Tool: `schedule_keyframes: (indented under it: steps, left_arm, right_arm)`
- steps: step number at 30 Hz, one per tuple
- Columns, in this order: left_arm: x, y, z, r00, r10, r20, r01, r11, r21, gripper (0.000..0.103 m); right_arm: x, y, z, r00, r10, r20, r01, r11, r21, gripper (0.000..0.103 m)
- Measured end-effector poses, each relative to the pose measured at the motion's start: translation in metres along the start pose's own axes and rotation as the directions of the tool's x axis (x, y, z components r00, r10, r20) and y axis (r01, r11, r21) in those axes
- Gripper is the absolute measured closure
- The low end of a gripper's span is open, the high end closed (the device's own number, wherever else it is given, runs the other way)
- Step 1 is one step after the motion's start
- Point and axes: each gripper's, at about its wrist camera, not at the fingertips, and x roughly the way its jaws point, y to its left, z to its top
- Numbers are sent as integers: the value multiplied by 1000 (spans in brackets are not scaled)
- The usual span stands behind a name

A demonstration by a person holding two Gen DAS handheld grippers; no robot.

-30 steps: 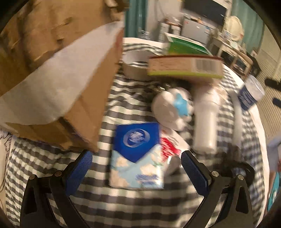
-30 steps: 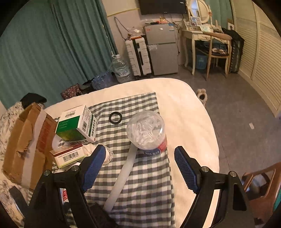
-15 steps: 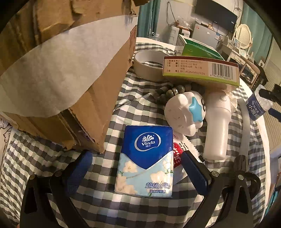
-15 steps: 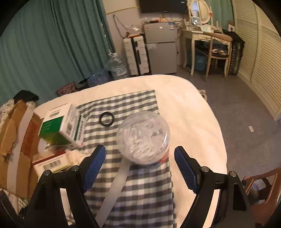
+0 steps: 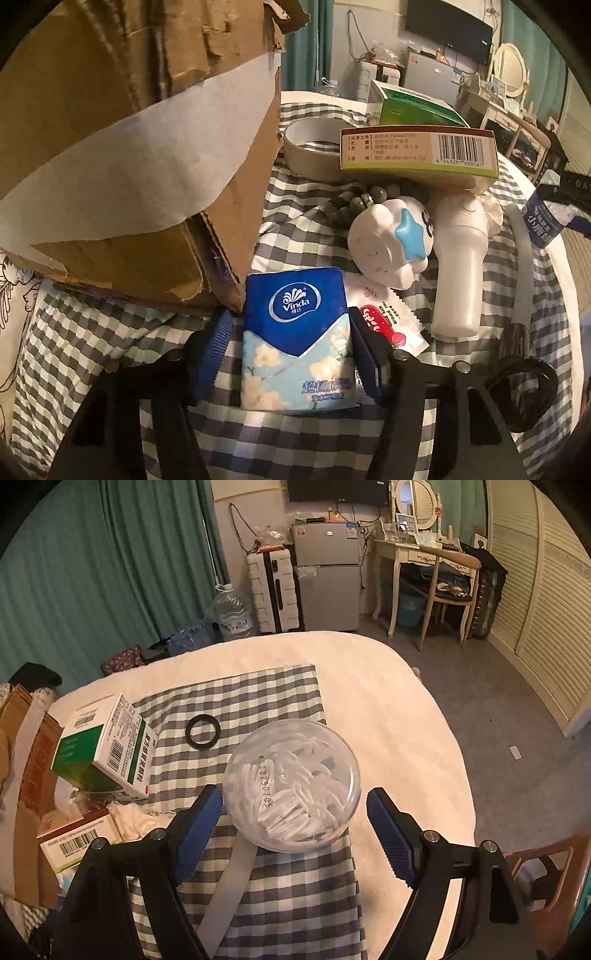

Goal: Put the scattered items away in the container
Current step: 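Grasp the blue Vinda tissue pack with the left tool while the right grasps the clip tub, then carry the tissue pack and clip tub into the cardboard box and release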

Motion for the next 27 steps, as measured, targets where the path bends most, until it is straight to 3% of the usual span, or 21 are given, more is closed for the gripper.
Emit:
schedule_keyframes:
  steps: [3,10,18,27]
  left_arm:
    - [0,-4,1,1000,-1,-4,1,1000,19,49]
    - [-6,1,1,999,-40,-12,40,999,-5,50]
    - [-46,-6,-6,995,-89,40,88,996,31,50]
    - [-97,0,6,982,-126,141,119,991,56,50]
  right_arm:
    - [0,-1,1,1000,-5,-14,5,1000,-2,37]
    - [-18,-5,4,1000,3,-7,-3,1000,24,38]
    - [-87,20,2,994,101,45,-101,995,-8,38]
    - [-161,55,-29,971,230,70,-228,973,-39,38]
